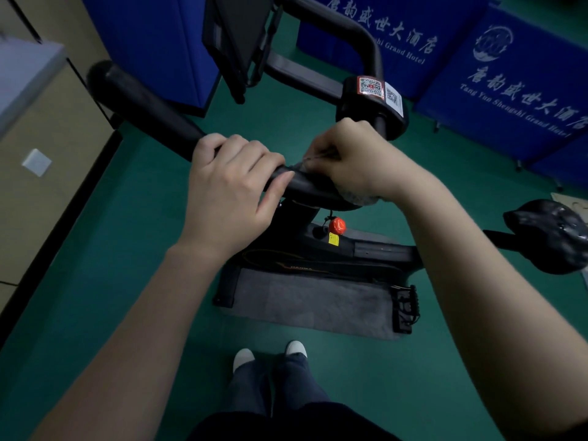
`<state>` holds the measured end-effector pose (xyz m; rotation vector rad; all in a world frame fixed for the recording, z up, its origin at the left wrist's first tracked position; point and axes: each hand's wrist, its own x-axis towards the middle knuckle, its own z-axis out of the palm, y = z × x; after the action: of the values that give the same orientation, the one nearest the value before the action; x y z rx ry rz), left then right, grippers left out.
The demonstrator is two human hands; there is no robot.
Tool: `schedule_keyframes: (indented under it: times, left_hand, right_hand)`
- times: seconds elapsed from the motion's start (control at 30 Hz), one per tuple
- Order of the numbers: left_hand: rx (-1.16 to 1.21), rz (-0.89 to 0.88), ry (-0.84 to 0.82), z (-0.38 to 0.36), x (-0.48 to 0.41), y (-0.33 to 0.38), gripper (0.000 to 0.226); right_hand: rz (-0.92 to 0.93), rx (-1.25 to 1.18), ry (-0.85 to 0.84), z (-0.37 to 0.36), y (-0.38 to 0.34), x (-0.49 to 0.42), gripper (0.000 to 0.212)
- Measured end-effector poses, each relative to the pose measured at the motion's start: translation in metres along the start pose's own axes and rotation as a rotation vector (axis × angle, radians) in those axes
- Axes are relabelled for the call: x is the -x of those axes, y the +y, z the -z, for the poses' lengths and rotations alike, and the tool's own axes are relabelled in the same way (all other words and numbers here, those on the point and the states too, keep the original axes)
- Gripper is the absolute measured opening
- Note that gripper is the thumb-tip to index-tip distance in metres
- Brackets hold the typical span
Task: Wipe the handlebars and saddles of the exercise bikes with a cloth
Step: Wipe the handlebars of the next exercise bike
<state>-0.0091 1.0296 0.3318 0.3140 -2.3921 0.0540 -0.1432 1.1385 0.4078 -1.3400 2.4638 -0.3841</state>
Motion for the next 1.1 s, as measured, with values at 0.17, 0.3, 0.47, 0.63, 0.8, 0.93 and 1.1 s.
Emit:
schedule_keyframes:
  times: [0.17,0.3,0.47,0.63,0.8,0.93,1.1]
  left_hand:
    - [-0.008,-0.012,0.002,-0.001,0.000,-0.002,0.032]
    - [-0.013,0.000,0.017,-0.001,0.000,-0.001,0.033]
    - [-0.017,0.007,0.023,-0.002,0.000,0.001,0.032]
    - [-0.025,-0.012,0.038,-0.002,0.000,0.000,0.031]
    - [-0.038,-0.032,0.019,-0.002,0.001,-0.003,0.032]
    - [-0.030,-0.034,0.017,-0.002,0.000,-0.003,0.031]
    - [-0.008,0.022,0.006,-0.002,-0.001,0.003,0.031]
  right_hand:
    - [0.027,0.106,-0.070,0.009,0.021,0.005,0.014]
    - [0.047,0.174,-0.057,0.013,0.031,0.003,0.015]
    - [0.064,0.044,-0.237,0.015,0.020,-0.014,0.011]
    - [0.052,0.129,-0.586,0.019,0.011,-0.032,0.014]
    - [0.079,0.359,-0.697,0.029,0.004,-0.035,0.028]
    - [0.116,0.481,-0.480,0.033,0.015,-0.023,0.017]
    - [0.086,-0.003,0.278,-0.012,0.045,0.027,0.015]
